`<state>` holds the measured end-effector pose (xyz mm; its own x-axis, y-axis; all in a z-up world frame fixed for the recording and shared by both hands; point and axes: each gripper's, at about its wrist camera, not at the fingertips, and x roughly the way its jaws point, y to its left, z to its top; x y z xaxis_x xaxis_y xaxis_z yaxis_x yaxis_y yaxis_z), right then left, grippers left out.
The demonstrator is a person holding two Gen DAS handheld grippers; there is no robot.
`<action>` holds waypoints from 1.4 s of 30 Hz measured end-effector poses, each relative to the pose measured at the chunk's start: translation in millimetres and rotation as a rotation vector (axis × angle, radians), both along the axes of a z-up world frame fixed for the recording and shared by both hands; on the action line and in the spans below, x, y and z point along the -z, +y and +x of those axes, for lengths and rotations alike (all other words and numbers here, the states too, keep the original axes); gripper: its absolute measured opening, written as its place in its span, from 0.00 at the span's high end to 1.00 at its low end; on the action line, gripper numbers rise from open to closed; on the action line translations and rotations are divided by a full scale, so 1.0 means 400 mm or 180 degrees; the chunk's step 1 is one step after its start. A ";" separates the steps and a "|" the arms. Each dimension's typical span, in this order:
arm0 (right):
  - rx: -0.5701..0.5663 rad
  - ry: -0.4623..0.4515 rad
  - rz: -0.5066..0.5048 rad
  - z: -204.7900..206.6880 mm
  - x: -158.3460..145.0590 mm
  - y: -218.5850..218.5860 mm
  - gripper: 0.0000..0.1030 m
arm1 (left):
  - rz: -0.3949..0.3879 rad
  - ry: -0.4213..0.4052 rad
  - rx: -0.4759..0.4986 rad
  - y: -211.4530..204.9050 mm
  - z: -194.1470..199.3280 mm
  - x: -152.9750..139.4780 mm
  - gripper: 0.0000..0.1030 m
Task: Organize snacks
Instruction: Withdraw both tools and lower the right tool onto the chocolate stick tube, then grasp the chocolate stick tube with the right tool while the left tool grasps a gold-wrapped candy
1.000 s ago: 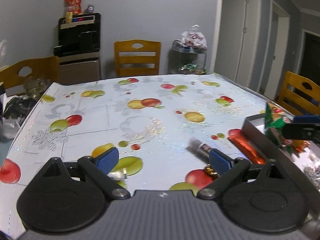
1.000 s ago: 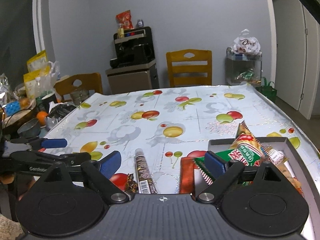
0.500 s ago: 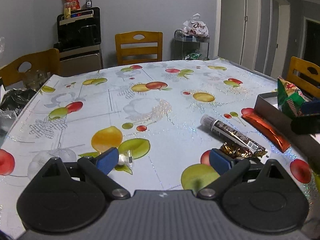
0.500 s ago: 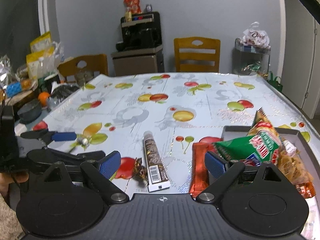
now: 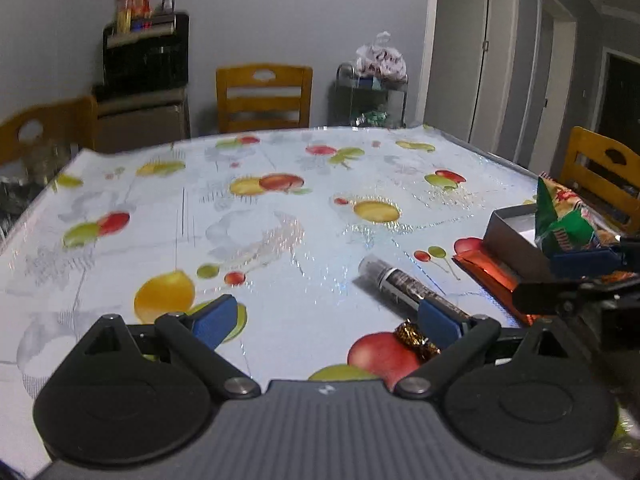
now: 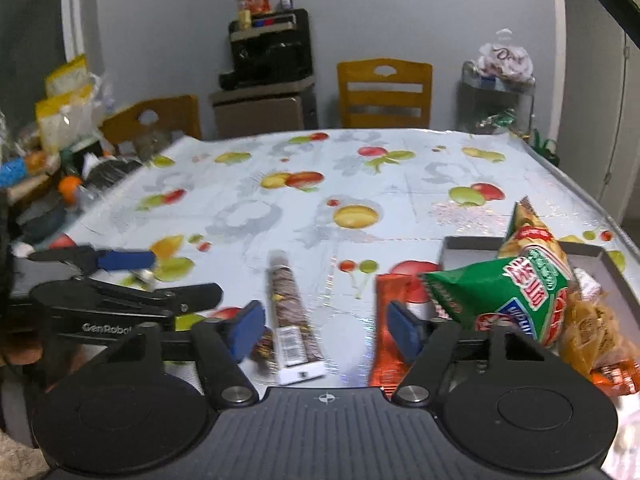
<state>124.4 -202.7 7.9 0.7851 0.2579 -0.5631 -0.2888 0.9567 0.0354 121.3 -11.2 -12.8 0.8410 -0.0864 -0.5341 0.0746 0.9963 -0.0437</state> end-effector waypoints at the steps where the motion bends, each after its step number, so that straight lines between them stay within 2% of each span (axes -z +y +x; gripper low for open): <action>1: 0.0000 0.0027 -0.0018 0.006 0.006 0.001 0.44 | -0.0010 -0.0031 0.0009 -0.002 -0.002 0.008 0.05; 5: -0.0019 0.0066 -0.0079 0.027 0.023 0.022 0.48 | -0.0237 -0.0072 0.0022 0.012 -0.004 0.018 0.05; 10: -0.0147 0.0058 -0.0218 0.058 0.026 0.071 0.49 | -0.0237 -0.0109 -0.0130 0.043 -0.007 0.028 0.05; 13: -0.0208 0.0129 -0.0314 0.078 0.035 0.098 0.52 | -0.0495 -0.0002 -0.0158 0.080 0.002 0.039 0.05; 16: -0.0266 0.0230 -0.0335 0.096 0.051 0.116 0.57 | -0.0633 0.0047 -0.0196 0.103 0.007 0.044 0.05; 21: -0.0260 0.0331 -0.0263 0.123 0.072 0.127 0.60 | -0.0564 0.0080 -0.0185 0.099 0.012 0.046 0.05; 23: -0.0273 0.0320 -0.0234 0.126 0.081 0.127 0.65 | -0.0544 0.0087 -0.0153 0.094 0.010 0.046 0.05; 24: -0.0300 0.0293 -0.0248 0.124 0.083 0.130 0.72 | -0.0540 0.0082 -0.0142 0.093 0.009 0.046 0.05; 32: -0.0317 0.0253 -0.0275 0.102 0.075 0.128 0.73 | -0.0511 0.0052 -0.0058 0.083 0.003 0.043 0.05; 35: -0.0276 0.0242 -0.0335 0.080 0.061 0.113 0.73 | -0.0508 0.0062 0.0060 0.074 0.001 0.043 0.05; 42: -0.0187 0.0408 -0.0291 -0.004 0.075 0.043 0.74 | -0.0264 0.0125 0.0370 0.007 -0.003 0.046 0.05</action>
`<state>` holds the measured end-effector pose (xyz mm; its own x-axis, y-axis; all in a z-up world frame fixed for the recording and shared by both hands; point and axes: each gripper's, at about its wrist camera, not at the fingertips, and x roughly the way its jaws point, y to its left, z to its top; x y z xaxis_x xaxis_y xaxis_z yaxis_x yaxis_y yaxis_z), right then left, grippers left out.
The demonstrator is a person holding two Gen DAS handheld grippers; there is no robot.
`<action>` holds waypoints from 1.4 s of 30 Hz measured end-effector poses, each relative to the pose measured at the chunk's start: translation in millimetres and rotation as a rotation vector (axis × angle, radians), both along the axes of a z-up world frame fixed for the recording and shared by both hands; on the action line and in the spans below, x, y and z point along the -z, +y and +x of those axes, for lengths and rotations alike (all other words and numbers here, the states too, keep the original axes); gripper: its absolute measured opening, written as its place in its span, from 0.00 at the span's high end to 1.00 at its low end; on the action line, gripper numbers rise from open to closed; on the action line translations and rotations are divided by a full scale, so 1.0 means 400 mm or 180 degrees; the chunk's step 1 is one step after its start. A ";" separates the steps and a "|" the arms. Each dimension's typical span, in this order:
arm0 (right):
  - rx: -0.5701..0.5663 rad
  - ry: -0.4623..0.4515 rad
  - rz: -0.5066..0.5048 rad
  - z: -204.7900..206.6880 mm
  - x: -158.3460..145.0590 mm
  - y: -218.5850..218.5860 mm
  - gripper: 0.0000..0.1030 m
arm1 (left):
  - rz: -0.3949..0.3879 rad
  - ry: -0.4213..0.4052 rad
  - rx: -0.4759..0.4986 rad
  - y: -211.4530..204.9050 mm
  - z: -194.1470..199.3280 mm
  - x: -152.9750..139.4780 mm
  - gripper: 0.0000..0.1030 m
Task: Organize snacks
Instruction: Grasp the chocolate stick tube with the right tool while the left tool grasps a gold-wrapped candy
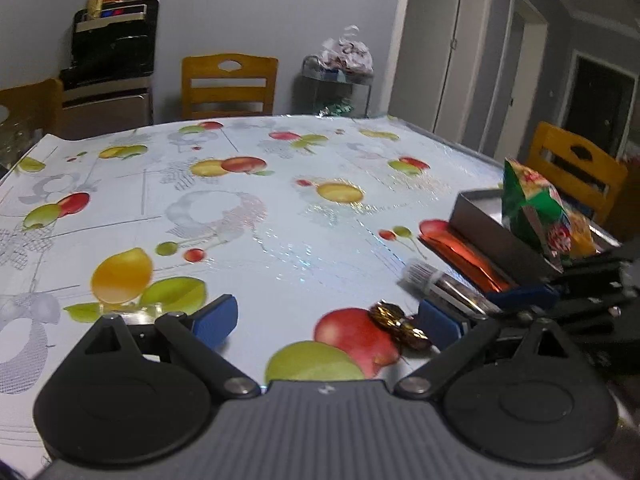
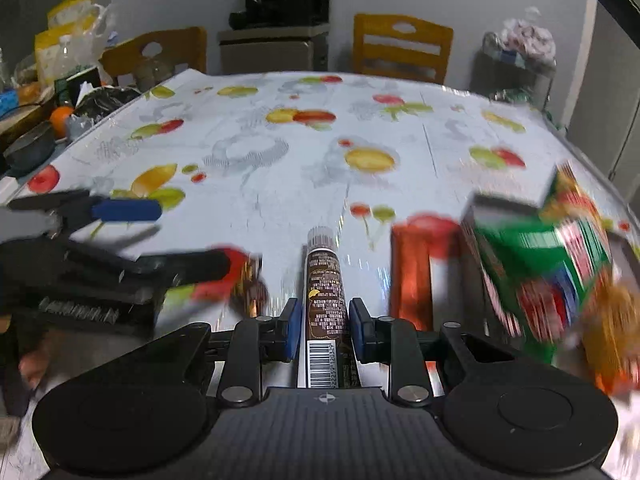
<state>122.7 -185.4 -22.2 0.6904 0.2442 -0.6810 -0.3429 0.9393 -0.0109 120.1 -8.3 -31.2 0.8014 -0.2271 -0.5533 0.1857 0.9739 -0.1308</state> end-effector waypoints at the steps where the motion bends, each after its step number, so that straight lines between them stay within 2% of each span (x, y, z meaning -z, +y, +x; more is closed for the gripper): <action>1: -0.0002 0.0005 0.0007 -0.013 0.004 -0.006 0.74 | -0.0016 0.0043 0.0002 -0.007 0.005 0.003 0.05; 4: -0.0014 -0.0040 -0.0022 -0.053 0.008 -0.016 0.74 | -0.0047 0.0104 0.0025 -0.029 0.019 0.009 0.05; 10: -0.0005 -0.0037 0.0057 -0.083 0.009 -0.032 0.73 | 0.0166 0.0173 0.0010 -0.082 0.044 0.016 0.05; 14: -0.0010 -0.0032 0.0066 -0.091 0.009 -0.033 0.73 | 0.0162 0.0177 -0.0058 -0.069 0.038 0.018 0.06; 17: 0.0004 -0.0025 0.0100 -0.092 0.009 -0.035 0.73 | 0.0068 0.0177 -0.0100 -0.043 0.028 0.017 0.15; 19: 0.0000 -0.0011 0.0122 -0.088 0.009 -0.034 0.73 | 0.0029 0.0159 -0.0083 -0.027 0.017 0.016 0.24; 25: -0.0106 0.0011 0.0114 -0.097 0.009 -0.019 0.73 | -0.0048 0.0179 -0.0022 -0.002 -0.012 0.011 0.33; 33: -0.0064 -0.0036 0.0157 -0.089 0.006 -0.014 0.54 | -0.0065 0.0166 -0.0039 0.001 -0.011 0.013 0.33; 42: -0.0025 -0.0071 0.0092 -0.074 0.012 0.000 0.52 | -0.0074 0.0182 0.0073 -0.007 -0.011 0.016 0.33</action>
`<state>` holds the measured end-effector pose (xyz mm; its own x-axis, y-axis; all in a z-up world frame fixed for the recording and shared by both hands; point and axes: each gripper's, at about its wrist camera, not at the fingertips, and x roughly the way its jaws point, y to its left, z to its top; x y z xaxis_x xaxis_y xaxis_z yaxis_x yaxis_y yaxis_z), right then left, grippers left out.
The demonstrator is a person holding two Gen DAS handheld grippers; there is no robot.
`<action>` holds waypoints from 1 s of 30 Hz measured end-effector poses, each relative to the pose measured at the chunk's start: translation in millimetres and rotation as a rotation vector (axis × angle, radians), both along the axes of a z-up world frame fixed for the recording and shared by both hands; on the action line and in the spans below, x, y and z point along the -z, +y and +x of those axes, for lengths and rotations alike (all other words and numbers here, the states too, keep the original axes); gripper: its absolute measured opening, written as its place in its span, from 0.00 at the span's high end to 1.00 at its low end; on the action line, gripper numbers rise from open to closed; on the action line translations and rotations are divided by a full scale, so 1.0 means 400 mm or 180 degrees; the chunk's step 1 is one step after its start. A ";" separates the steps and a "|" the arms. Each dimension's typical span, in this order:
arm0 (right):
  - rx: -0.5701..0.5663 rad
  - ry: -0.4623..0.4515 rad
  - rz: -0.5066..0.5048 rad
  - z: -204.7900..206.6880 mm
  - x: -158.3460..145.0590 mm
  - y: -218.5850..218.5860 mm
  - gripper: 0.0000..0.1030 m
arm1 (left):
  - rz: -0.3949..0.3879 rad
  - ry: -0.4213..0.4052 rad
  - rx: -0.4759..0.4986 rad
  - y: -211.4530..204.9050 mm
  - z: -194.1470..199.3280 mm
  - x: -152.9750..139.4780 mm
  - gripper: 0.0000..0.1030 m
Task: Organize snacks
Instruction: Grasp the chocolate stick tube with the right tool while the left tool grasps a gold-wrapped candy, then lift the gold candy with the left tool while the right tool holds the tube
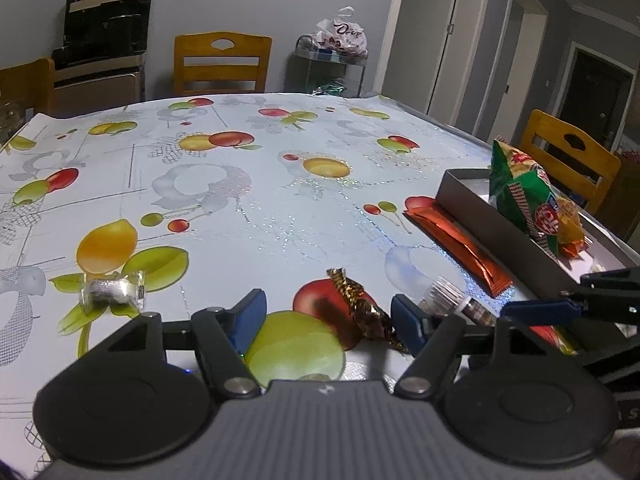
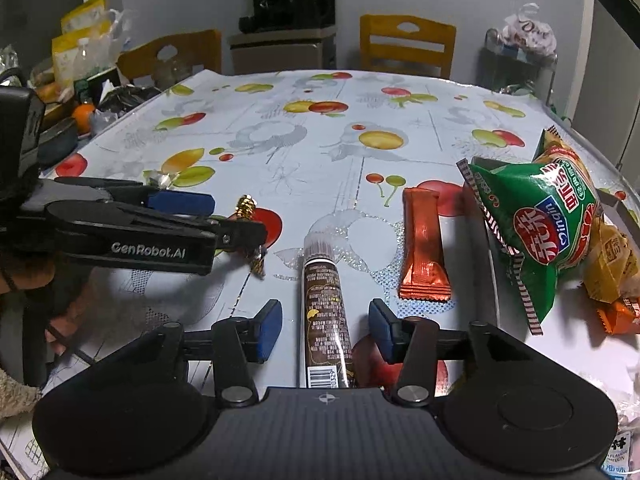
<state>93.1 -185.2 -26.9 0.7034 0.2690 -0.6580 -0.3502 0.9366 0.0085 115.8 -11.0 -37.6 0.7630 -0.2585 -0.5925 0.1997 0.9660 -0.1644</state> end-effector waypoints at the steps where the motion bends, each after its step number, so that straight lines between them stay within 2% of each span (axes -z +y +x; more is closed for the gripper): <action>1: 0.0014 0.0001 0.0006 0.002 0.001 0.000 0.51 | 0.0003 -0.0002 0.0015 -0.001 0.000 0.001 0.33; 5: 0.0047 0.0003 0.0036 0.010 0.001 0.000 0.49 | 0.0016 -0.0005 0.0090 -0.009 -0.003 0.001 0.33; 9: 0.0030 -0.0050 -0.0004 0.007 -0.001 0.010 0.37 | -0.0006 -0.0001 0.0115 -0.008 -0.002 0.001 0.33; 12: 0.0024 -0.0113 0.0013 0.003 -0.004 0.013 0.37 | 0.0023 -0.0005 0.0120 -0.007 -0.002 0.002 0.33; 14: 0.0025 -0.0124 0.0029 0.003 -0.006 0.013 0.37 | 0.0036 -0.0011 0.0157 -0.010 -0.003 0.001 0.38; 16: 0.0018 -0.0119 0.0035 0.002 -0.005 0.013 0.37 | 0.0078 -0.0025 0.0199 -0.020 -0.004 0.000 0.54; 19: 0.0008 -0.0102 0.0050 -0.001 -0.002 0.012 0.37 | 0.0136 -0.0038 0.0255 -0.033 -0.005 0.000 0.69; 24: -0.0011 -0.0086 0.0056 -0.004 0.002 0.011 0.37 | 0.0144 -0.0038 0.0285 -0.038 -0.005 0.000 0.84; 30: -0.0052 -0.0099 0.0071 -0.003 -0.001 0.010 0.37 | 0.0148 -0.0184 0.0205 -0.029 -0.026 -0.012 0.88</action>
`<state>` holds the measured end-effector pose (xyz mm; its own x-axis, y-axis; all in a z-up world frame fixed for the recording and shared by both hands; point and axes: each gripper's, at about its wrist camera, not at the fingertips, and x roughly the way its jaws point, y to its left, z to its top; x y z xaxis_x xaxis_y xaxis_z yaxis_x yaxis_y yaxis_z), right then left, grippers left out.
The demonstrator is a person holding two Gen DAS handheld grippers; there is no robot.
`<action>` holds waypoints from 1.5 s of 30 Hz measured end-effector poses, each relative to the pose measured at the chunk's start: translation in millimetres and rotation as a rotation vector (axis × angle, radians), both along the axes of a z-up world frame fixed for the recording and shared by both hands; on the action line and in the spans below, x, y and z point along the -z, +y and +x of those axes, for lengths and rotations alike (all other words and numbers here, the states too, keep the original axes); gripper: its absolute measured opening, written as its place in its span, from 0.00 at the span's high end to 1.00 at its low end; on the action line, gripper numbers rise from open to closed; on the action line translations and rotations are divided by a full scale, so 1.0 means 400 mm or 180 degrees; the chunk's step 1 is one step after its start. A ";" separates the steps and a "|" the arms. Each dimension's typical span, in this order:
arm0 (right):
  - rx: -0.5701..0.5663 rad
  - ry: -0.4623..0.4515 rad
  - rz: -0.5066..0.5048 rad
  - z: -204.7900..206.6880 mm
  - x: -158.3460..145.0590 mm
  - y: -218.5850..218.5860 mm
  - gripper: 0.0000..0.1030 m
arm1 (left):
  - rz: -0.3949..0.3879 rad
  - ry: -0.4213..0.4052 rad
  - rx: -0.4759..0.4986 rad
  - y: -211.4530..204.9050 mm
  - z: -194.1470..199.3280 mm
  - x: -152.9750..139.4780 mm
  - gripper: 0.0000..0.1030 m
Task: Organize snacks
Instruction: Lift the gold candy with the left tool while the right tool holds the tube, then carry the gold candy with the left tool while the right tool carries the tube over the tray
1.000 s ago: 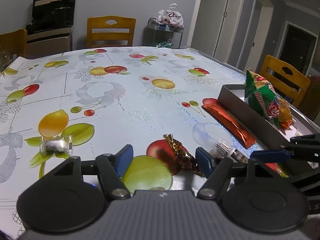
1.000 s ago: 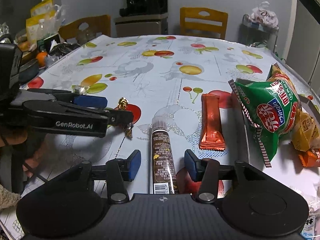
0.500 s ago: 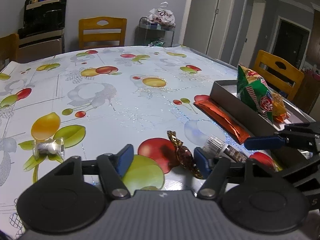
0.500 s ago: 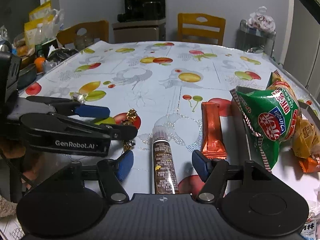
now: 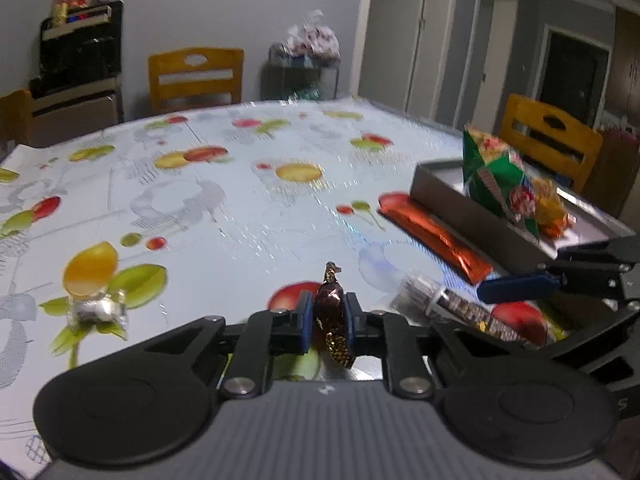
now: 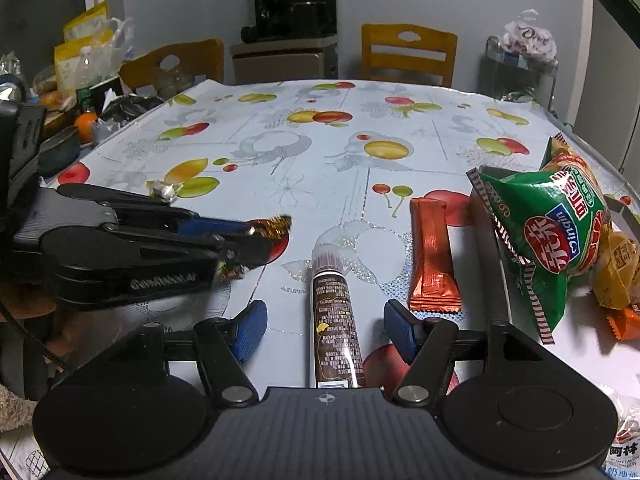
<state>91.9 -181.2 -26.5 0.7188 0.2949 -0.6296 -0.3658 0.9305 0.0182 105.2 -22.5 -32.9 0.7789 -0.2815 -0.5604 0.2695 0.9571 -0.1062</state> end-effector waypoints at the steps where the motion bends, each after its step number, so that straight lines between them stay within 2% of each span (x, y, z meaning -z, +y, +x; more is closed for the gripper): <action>1: -0.0012 -0.0017 0.0005 -0.002 -0.002 -0.002 0.36 | 0.0000 -0.0020 -0.0018 0.007 -0.009 -0.008 0.88; 7: -0.0057 -0.0040 0.0069 -0.002 -0.006 -0.014 0.34 | -0.0020 -0.0045 -0.0108 0.051 -0.071 -0.044 0.88; 16: -0.0117 0.0002 0.0023 0.002 0.009 -0.005 0.36 | 0.0019 0.0097 -0.0244 0.076 -0.142 -0.031 0.88; 19: -0.0102 0.0002 0.0052 0.001 0.013 -0.008 0.42 | 0.0023 0.0146 -0.0241 0.076 -0.168 -0.023 0.88; 24: -0.0097 -0.0058 -0.0024 -0.001 0.014 0.000 0.61 | 0.0076 0.0166 -0.0264 0.078 -0.192 -0.016 0.88; 28: -0.0134 -0.0105 -0.0110 -0.011 0.015 0.006 0.68 | 0.0066 0.0171 -0.0297 0.085 -0.203 -0.017 0.88; 29: -0.0142 -0.0115 -0.0111 -0.014 0.015 0.005 0.75 | 0.0063 0.0172 -0.0307 0.086 -0.205 -0.017 0.88; 45: -0.0564 -0.0162 0.0144 -0.069 -0.001 0.065 0.75 | 0.0080 0.0160 -0.0274 0.060 -0.221 -0.025 0.88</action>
<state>64.2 -155.2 -26.2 0.6836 0.4469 -0.5771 -0.5254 0.8501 0.0360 16.7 1.4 -22.9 0.7704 -0.2002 -0.6053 0.1811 0.9790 -0.0932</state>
